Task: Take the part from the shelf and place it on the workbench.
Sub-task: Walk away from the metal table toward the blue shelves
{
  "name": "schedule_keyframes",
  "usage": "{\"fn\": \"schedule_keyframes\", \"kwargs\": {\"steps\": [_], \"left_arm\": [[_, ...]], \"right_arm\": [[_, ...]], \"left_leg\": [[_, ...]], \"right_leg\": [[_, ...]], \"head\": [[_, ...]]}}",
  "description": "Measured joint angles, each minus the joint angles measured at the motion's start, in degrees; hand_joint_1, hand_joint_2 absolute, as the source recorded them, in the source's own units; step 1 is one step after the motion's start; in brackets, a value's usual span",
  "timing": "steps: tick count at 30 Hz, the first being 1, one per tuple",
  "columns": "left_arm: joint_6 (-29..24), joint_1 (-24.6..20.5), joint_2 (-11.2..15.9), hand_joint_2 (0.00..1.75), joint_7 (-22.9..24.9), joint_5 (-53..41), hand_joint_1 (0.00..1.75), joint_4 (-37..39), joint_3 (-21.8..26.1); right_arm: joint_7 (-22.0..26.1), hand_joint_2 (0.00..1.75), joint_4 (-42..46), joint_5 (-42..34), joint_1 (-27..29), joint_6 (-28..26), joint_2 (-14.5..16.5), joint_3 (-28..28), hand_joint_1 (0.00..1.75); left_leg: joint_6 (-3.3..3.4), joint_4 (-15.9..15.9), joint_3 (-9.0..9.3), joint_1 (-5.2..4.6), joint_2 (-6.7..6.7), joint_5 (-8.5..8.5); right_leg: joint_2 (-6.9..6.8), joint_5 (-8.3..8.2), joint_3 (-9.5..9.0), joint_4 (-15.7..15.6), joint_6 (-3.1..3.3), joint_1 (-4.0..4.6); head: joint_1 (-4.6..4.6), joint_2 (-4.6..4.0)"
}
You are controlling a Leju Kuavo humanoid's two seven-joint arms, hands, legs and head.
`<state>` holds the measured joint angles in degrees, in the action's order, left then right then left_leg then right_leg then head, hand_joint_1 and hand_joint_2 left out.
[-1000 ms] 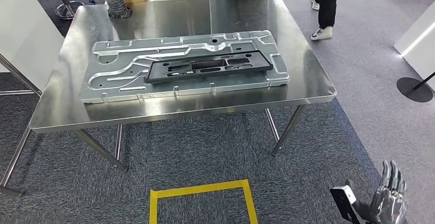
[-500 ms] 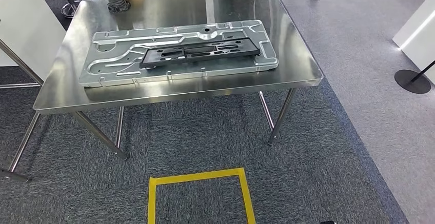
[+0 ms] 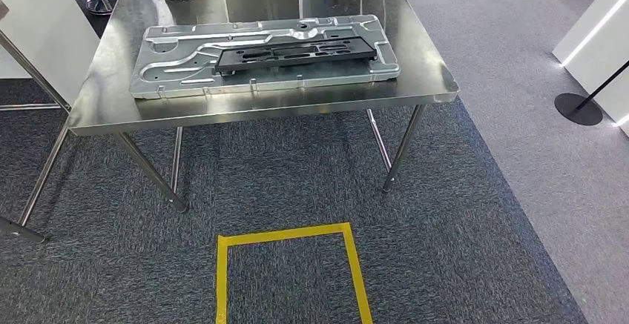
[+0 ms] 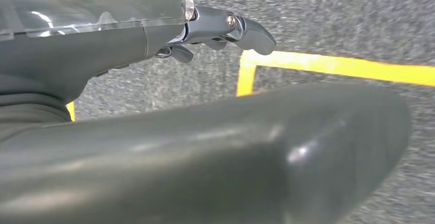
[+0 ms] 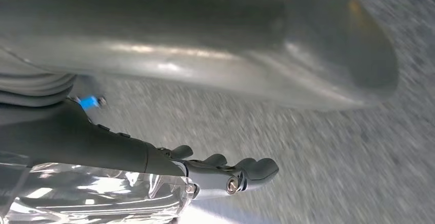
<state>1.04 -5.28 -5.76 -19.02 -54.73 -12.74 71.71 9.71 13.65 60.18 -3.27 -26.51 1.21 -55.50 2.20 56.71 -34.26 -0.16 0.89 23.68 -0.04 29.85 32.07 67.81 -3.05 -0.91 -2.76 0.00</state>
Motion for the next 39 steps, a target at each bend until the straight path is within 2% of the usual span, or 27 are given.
{"fn": "schedule_keyframes", "kwargs": {"steps": [2, 3, 4, 6, 7, 10, 11, 12, 13, 15, 17, 18, 19, 21, 22, 23, 25, 26, 27, 28, 29, 31, 33, 34, 36, 37, 39], "left_arm": [[0.0, 0.0, -0.1, 0.00, 0.1, -0.4, 0.00, 0.0, -0.3], [0.0, 0.0, -0.1, 0.00, 0.1, -0.6, 0.00, 0.0, -0.4], [0.0, 0.0, -0.2, 0.00, 0.1, -0.9, 0.00, 0.0, -0.5], [0.1, 0.0, -0.2, 0.00, 0.1, -1.2, 0.00, 0.0, -0.6], [0.2, 0.1, -0.1, 0.00, 0.1, -1.3, 0.00, 0.0, -0.7], [0.5, 0.2, -0.1, 0.00, 0.3, -1.7, 0.00, 0.0, -1.1], [0.6, 0.2, -0.1, 0.00, 0.3, -1.7, 0.00, 0.0, -1.3], [0.6, 0.2, -0.1, 0.00, 0.4, -1.8, 0.00, 0.0, -1.4], [0.6, 0.2, -0.1, 0.00, 0.5, -1.8, 0.00, 0.0, -1.5], [0.6, 0.1, 0.0, 0.00, 0.5, -1.7, 0.00, 0.0, -1.6], [0.6, -0.1, 0.1, 0.00, 0.6, -1.7, 0.00, 0.0, -1.7], [0.6, -0.2, 0.2, 0.00, 0.6, -1.7, 0.00, 0.0, -1.7], [0.6, -0.2, 0.2, 0.00, 0.6, -1.7, 0.00, 0.0, -1.7], [0.6, -0.1, 0.2, 0.00, 0.7, -1.7, 0.00, 0.0, -1.8], [0.6, -0.1, 0.2, 0.00, 0.7, -1.7, 0.00, 0.1, -1.8], [0.6, -0.1, 0.2, 0.00, 0.7, -1.7, 0.00, 0.1, -1.8], [0.6, -0.2, 0.2, 0.00, 0.8, -1.7, 0.00, 0.1, -1.8], [0.6, -0.2, 0.2, 0.00, 0.8, -1.7, 0.00, 0.1, -1.9], [0.6, -0.1, 0.2, 0.00, 0.8, -1.7, 0.00, 0.1, -1.9], [0.6, -0.1, 0.2, 0.00, 0.8, -1.7, 0.00, 0.1, -1.9], [0.6, -0.1, 0.2, 0.00, 0.8, -1.7, 0.00, 0.1, -1.9], [0.6, -0.2, 0.2, 0.00, 0.9, -1.8, 0.00, 0.1, -1.9], [0.6, -0.2, 0.1, 0.00, 0.9, -1.9, 0.00, 0.1, -1.9], [0.5, -0.2, 0.1, 0.00, 0.9, -1.9, 0.00, 0.1, -1.9], [0.4, -0.3, 0.1, 0.00, 1.0, -1.9, 0.00, 0.1, -1.9], [0.3, -0.2, 0.2, 0.00, 1.1, -1.8, 0.00, 0.1, -1.9], [0.2, -0.1, 0.2, 0.00, 1.3, -1.7, 0.00, 0.1, -1.9]], "right_arm": [[-1.4, 0.00, -0.3, 0.2, -0.2, 1.6, 0.3, 0.0, 0.00], [-2.4, 0.00, -0.5, 0.3, -0.3, 2.6, 0.5, 0.1, 0.00], [-3.6, 0.00, -0.6, 0.5, -0.4, 4.1, 0.6, 0.2, 0.00], [-6.1, 0.00, -1.1, 0.6, -0.5, 7.2, 0.8, 0.3, 0.00], [-7.1, 0.00, -1.2, 0.5, -0.5, 8.5, 0.9, 0.3, 0.00], [-8.5, 0.00, -1.5, 0.4, -0.4, 11.1, 1.2, 0.3, 0.00], [-8.6, 0.00, -1.5, 0.3, -0.4, 11.6, 1.4, 0.3, 0.00], [-8.6, 0.00, -1.6, 0.3, -0.4, 12.0, 1.5, 0.3, 0.00], [-8.5, 0.00, -1.6, 0.3, -0.4, 12.3, 1.6, 0.3, 0.00], [-8.0, 0.00, -1.6, 0.3, -0.4, 12.9, 1.8, 0.3, 0.00], [-7.5, 0.00, -1.6, 0.3, -0.5, 13.2, 1.9, 0.3, 0.00], [-7.4, 0.00, -1.6, 0.3, -0.5, 13.3, 1.9, 0.3, 0.00], [-7.3, 0.00, -1.6, 0.3, -0.5, 13.3, 1.9, 0.3, 0.00], [-7.1, 0.00, -1.6, 0.2, -0.5, 13.3, 1.9, 0.3, 0.00], [-7.1, 0.00, -1.7, 0.1, -0.5, 13.3, 1.9, 0.3, 0.00], [-7.1, 0.00, -1.7, 0.1, -0.5, 13.3, 1.9, 0.3, 0.00], [-7.1, 0.00, -1.7, 0.1, -0.5, 13.4, 2.0, 0.3, 0.00], [-7.1, 0.00, -1.7, 0.1, -0.5, 13.4, 2.0, 0.3, 0.00], [-7.1, 0.00, -1.7, 0.1, -0.5, 13.4, 2.0, 0.3, 0.00], [-7.1, 0.00, -1.7, 0.2, -0.5, 13.4, 2.0, 0.3, 0.00], [-7.1, 0.00, -1.7, 0.2, -0.5, 13.5, 2.0, 0.3, 0.00], [-7.1, 0.00, -1.7, 0.2, -0.6, 13.6, 2.0, 0.3, 0.00], [-7.1, 0.00, -1.7, 0.3, -0.9, 13.7, 2.0, 0.3, 0.00], [-7.1, 0.00, -1.7, 0.3, -1.0, 13.7, 2.0, 0.3, 0.00], [-7.1, 0.00, -1.7, 0.3, -1.0, 13.8, 2.1, 0.4, 0.00], [-7.1, 0.00, -1.7, 0.3, -1.0, 13.8, 2.1, 0.4, 0.00], [-6.9, 0.00, -1.8, 0.3, -1.0, 13.9, 2.2, 0.4, 0.00]], "left_leg": [[-0.52, 0.6, -0.98, -0.14, -0.03, -0.89], [-0.86, 0.7, -1.18, -0.14, 0.00, -1.36], [-1.24, 0.7, -1.29, -0.09, 0.04, -1.88], [-1.95, 0.8, -1.73, 0.11, -0.05, -1.99], [-2.24, 1.9, -2.26, 0.19, -0.18, -0.46], [-2.93, 11.0, -4.60, 0.47, -0.41, 8.43], [-3.12, 14.4, -4.99, 0.54, -0.41, 9.97], [-3.25, 16.7, -4.76, 0.60, -0.41, 9.93], [-3.32, 17.2, -3.75, 0.65, -0.41, 8.62], [-3.23, 12.2, 1.28, 0.77, -0.43, 5.41], [-2.78, 3.5, 7.30, 0.66, -0.52, 6.06], [-2.44, 0.6, 8.93, 0.56, -0.56, 7.10], [-2.01, -0.8, 9.47, 0.41, -0.58, 7.76], [-0.96, -1.0, 8.62, 0.37, -0.44, 7.09], [-0.41, -1.0, 7.99, 0.39, -0.32, 6.44], [0.05, -1.1, 7.22, 0.44, -0.22, 5.69], [0.54, -1.0, 5.42, 0.35, -0.13, 4.21], [0.59, -0.9, 4.53, 0.26, -0.12, 3.51], [0.57, -0.8, 3.61, 0.16, -0.10, 2.85], [0.50, -0.6, 2.63, 0.10, -0.09, 2.22], [0.40, -0.3, 1.64, 0.05, -0.09, 1.63], [0.12, 0.3, -0.06, -0.05, -0.11, 0.57], [-0.35, 0.6, -0.88, -0.20, -0.10, -0.23], [-0.68, 0.6, -1.00, -0.20, -0.06, -0.61], [-1.43, 0.5, -1.19, -0.07, -0.03, -1.30], [-1.77, 0.9, -1.51, 0.02, -0.15, -0.77], [-2.35, 4.9, -3.01, 0.26, -0.40, 3.20]], "right_leg": [[0.00, 0.76, -6.63, -9.3, 0.68, 0.26], [0.00, 1.58, -8.50, -12.2, 1.10, 0.47], [-0.01, 1.91, -9.16, -13.6, 1.57, 0.70], [-0.24, 0.92, -8.31, -13.9, 2.60, 0.62], [-0.39, 0.17, -7.63, -13.9, 3.13, 0.52], [-0.64, -2.17, -4.80, -13.9, 3.85, 0.52], [-0.65, -2.92, -3.70, -13.8, 3.83, 0.56], [-0.66, -3.63, -2.56, -13.5, 3.77, 0.59], [-0.66, -4.25, -1.41, -13.2, 3.66, 0.59], [-0.63, -5.27, 0.88, -12.1, 3.30, 0.54], [-0.58, -6.02, 2.48, -11.0, 2.71, 0.65], [-0.58, -6.41, 2.88, -10.7, 2.38, 0.70], [-0.59, -6.84, 3.11, -10.5, 2.02, 0.74], [-0.54, -7.32, 3.50, -10.5, 1.28, 0.58], [-0.46, -6.27, 3.99, -9.8, 0.93, 0.46], [-0.35, -4.10, 4.73, -8.1, 0.60, 0.34], [-0.23, 2.11, 6.69, -1.6, 0.09, 0.16], [-0.22, 4.24, 7.44, 2.2, -0.07, 0.12], [-0.22, 4.97, 7.65, 5.0, -0.16, 0.10], [-0.21, 4.29, 6.98, 6.2, -0.13, 0.11], [-0.21, 2.73, 5.25, 5.2, 0.00, 0.13], [-0.18, 0.42, -1.23, -2.3, 0.65, 0.26], [-0.18, 1.26, -7.10, -10.8, 1.47, 0.60], [-0.19, 1.91, -8.41, -13.0, 1.89, 0.82], [-0.30, 1.44, -8.23, -13.9, 2.76, 0.88], [-0.37, 0.87, -7.83, -14.0, 3.25, 0.80], [-0.55, -0.40, -6.71, -14.2, 3.91, 0.59]], "head": [[-0.01, 0.00], [-0.01, 0.00], [-0.01, 0.00], [0.00, 0.00], [-0.01, 0.00], [-0.02, 0.00], [-0.02, 0.00], [-0.02, 0.00], [-0.02, 0.00], [-0.02, 0.00], [-0.02, 0.00], [-0.02, 0.00], [-0.02, 0.00], [-0.01, 0.00], [-0.01, 0.00], [-0.01, 0.00], [-0.01, 0.00], [-0.01, 0.00], [-0.01, 0.00], [-0.01, 0.00], [-0.02, 0.00], [-0.02, 0.00], [-0.01, 0.00], [-0.01, 0.00], [-0.01, 0.00], [-0.01, 0.00], [-0.02, 0.00]]}}
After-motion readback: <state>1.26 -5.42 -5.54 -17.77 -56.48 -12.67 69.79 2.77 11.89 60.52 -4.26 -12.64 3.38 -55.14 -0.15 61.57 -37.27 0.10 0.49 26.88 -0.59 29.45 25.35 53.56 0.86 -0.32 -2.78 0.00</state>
